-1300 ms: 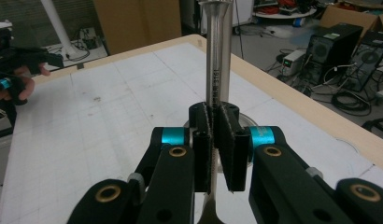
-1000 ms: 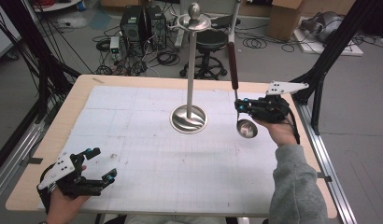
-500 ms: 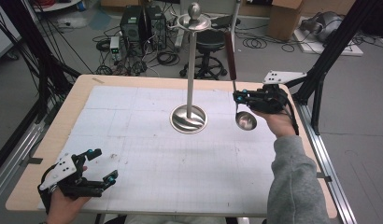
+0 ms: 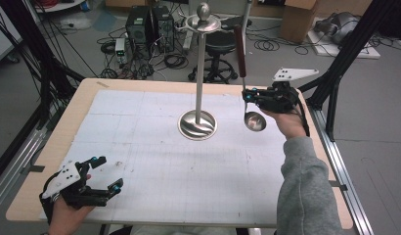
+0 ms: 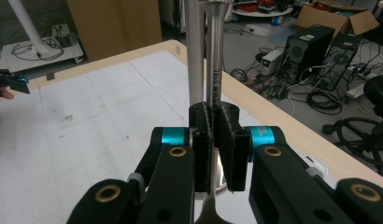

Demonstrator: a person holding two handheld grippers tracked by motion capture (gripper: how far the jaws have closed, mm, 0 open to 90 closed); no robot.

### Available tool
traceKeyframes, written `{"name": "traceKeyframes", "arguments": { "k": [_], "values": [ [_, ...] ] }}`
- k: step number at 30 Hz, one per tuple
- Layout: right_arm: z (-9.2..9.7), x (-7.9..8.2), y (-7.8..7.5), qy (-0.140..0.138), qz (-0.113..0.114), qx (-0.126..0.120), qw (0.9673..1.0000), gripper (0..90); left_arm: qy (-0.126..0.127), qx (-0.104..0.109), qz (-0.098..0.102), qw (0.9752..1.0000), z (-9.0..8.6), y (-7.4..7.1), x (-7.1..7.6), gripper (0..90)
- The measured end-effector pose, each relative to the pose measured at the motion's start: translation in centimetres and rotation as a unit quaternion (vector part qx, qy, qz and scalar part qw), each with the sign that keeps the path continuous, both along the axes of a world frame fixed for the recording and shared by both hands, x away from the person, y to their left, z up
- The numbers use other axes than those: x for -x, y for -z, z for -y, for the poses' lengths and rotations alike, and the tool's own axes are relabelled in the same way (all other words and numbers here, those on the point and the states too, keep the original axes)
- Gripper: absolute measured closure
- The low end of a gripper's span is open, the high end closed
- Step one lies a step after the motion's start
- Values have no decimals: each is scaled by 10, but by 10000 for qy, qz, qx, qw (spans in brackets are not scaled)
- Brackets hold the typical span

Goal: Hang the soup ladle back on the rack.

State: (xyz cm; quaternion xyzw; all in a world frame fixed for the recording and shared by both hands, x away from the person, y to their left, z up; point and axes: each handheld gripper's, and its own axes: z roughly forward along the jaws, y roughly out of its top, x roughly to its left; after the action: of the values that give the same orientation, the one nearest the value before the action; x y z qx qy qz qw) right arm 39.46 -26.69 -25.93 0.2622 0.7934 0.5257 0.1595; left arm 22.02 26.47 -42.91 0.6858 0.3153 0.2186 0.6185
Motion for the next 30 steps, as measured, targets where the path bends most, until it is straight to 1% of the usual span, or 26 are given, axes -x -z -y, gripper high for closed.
{"name": "traceKeyframes", "arguments": {
  "k": [2, 8, 9, 10, 20, 25, 30],
  "values": [
    [-1, -1, -1, -1, 15, -13, 10000, 844, 5, -30, -21, 10000, 0, 0, 0, 17],
    [-6, -1, -4, -59, 58, -37, 10000, 844, 27, -15, -21, 10000, 0, 0, 0, 17],
    [-7, -1, -4, -79, 98, -36, 9999, 844, 25, -8, -32, 10000, 0, 0, 0, 17],
    [-7, 0, -4, -73, 72, -45, 9999, 844, 16, -18, -16, 10000, 0, 0, 0, 17],
    [-12, -2, -8, -111, 84, -16, 9999, 843, 22, -5, -32, 10000, 0, 0, 0, 18],
    [-14, -4, -7, -121, 65, 23, 9999, 843, 22, -8, -29, 10000, -1, 0, 0, 17],
    [-14, -5, -7, -91, 24, 7, 10000, 843, 29, -2, -23, 10000, -1, 0, 1, 17]
  ]
}}
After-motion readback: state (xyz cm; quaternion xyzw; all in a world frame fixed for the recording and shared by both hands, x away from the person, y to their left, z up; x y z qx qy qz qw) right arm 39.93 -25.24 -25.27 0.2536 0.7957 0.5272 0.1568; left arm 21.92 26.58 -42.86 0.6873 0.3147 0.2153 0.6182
